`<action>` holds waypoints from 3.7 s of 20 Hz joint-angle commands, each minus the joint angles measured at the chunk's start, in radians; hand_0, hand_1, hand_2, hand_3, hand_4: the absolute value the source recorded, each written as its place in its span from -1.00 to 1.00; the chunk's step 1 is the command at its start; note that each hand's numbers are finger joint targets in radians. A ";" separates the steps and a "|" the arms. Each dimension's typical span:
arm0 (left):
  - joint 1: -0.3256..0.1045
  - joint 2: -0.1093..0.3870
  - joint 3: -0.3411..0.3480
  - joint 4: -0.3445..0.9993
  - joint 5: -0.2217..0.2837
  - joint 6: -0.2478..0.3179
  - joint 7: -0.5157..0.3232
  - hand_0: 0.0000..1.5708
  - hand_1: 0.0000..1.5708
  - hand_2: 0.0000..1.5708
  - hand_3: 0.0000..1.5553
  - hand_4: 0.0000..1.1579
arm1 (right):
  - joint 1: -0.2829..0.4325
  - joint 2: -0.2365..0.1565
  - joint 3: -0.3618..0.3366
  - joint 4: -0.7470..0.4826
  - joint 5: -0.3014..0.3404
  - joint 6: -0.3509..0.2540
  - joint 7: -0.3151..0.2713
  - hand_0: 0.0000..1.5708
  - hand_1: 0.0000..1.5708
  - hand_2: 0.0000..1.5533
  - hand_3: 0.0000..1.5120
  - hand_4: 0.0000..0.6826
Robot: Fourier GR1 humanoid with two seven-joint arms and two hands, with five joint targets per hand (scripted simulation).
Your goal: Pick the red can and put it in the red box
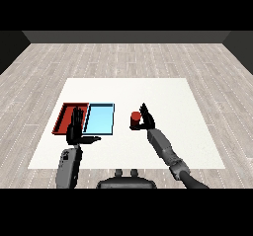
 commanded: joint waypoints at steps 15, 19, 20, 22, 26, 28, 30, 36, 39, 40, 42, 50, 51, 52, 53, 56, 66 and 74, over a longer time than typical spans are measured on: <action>0.000 0.004 0.002 0.039 -0.008 -0.005 -0.040 -1.00 -1.00 -1.00 -1.00 -1.00 | -0.115 0.000 0.256 0.103 -0.288 -0.061 -0.010 -1.00 -1.00 -1.00 -1.00 -1.00; 0.036 -0.020 -0.016 -0.030 -0.032 0.040 -0.017 -1.00 -1.00 -1.00 -1.00 -1.00 | -0.170 0.000 0.235 0.213 -0.244 -0.081 -0.045 -1.00 -1.00 -1.00 -1.00 -1.00; 0.093 0.013 -0.006 -0.099 0.030 -0.027 0.028 -1.00 -1.00 -1.00 -1.00 -1.00 | -0.162 0.000 0.203 0.177 -0.222 -0.126 0.007 -1.00 -1.00 -1.00 -1.00 -1.00; -0.012 0.029 0.032 -0.012 0.037 -0.022 0.019 -1.00 -1.00 -1.00 -1.00 -1.00 | -0.112 0.000 0.300 0.175 -0.330 -0.135 -0.057 -1.00 -1.00 -1.00 -1.00 -1.00; 0.052 0.009 -0.003 -0.066 0.018 -0.001 0.029 -1.00 -1.00 -1.00 -1.00 -1.00 | -0.169 0.000 0.310 0.158 -0.341 -0.329 0.024 0.86 0.86 0.88 0.88 0.79; 0.024 0.024 0.020 -0.019 0.033 -0.029 -0.025 -1.00 -1.00 -1.00 -1.00 -1.00 | -0.158 0.000 0.337 0.174 -0.323 -0.312 -0.005 0.85 0.85 0.87 0.88 0.79; -0.004 -0.020 -0.026 0.022 -0.029 0.023 -0.034 -1.00 -1.00 -1.00 -1.00 -1.00 | -0.176 0.000 0.356 0.163 -0.370 -0.334 0.021 0.87 0.87 0.87 0.86 0.76; 0.040 -0.039 -0.075 -0.065 -0.047 0.058 0.020 -1.00 -1.00 -1.00 -1.00 -1.00 | -0.155 0.000 0.371 0.161 -0.338 -0.345 -0.031 0.88 0.88 0.86 0.83 0.75; 0.101 -0.014 -0.039 -0.042 0.004 -0.022 -0.043 -1.00 -1.00 -1.00 -1.00 -1.00 | -0.147 -0.006 0.360 0.083 -0.261 -0.380 0.001 0.83 0.83 0.85 0.81 0.76; 0.047 -0.030 -0.053 0.028 -0.031 -0.002 -0.076 -1.00 -1.00 -1.00 -1.00 -1.00 | -0.151 0.000 0.388 0.103 -0.292 -0.375 -0.042 0.83 0.83 0.85 0.82 0.78; 0.054 -0.033 -0.071 -0.015 -0.046 0.012 -0.048 -1.00 -1.00 -1.00 -1.00 -1.00 | -0.147 -0.026 0.365 0.007 -0.240 -0.389 -0.004 0.83 0.83 0.85 0.81 0.82; -0.011 -0.013 -0.081 0.033 -0.071 0.004 -0.002 -1.00 -1.00 -1.00 -1.00 -1.00 | -0.037 -0.082 0.361 -0.225 -0.145 -0.443 0.009 0.84 0.84 0.84 0.82 0.85; -0.002 -0.009 -0.080 -0.019 -0.035 -0.015 0.046 -1.00 -1.00 -1.00 -1.00 -1.00 | -0.074 -0.084 0.367 -0.282 -0.136 -0.465 0.070 0.86 0.86 0.85 0.83 0.88; -0.054 -0.040 -0.114 0.018 -0.066 0.027 0.065 -1.00 -1.00 -1.00 -1.00 -1.00 | -0.049 -0.098 0.362 -0.329 -0.136 -0.465 0.081 0.86 0.86 0.85 0.84 0.93; -0.036 -0.009 -0.077 -0.040 -0.010 -0.020 0.105 -1.00 -1.00 -1.00 -1.00 -1.00 | -0.005 -0.106 0.379 -0.397 -0.112 -0.489 0.096 0.86 0.86 0.85 0.83 0.94; -0.005 -0.040 -0.153 -0.021 -0.055 0.029 0.098 -1.00 -1.00 -1.00 -1.00 -1.00 | 0.013 -0.116 0.369 -0.505 -0.085 -0.510 0.160 0.85 0.85 0.85 0.83 0.92; -0.029 -0.041 -0.343 0.025 -0.046 0.181 0.124 -1.00 -1.00 -1.00 -1.00 -1.00 | 0.222 -0.100 0.419 -0.834 0.073 -0.599 0.301 0.85 0.85 0.84 0.83 0.91; -0.193 -0.041 -0.411 0.165 0.034 0.277 0.181 -1.00 -1.00 -1.00 -1.00 -1.00 | 0.170 -0.003 0.391 -0.726 0.087 -0.596 0.263 0.86 0.86 0.86 0.85 0.93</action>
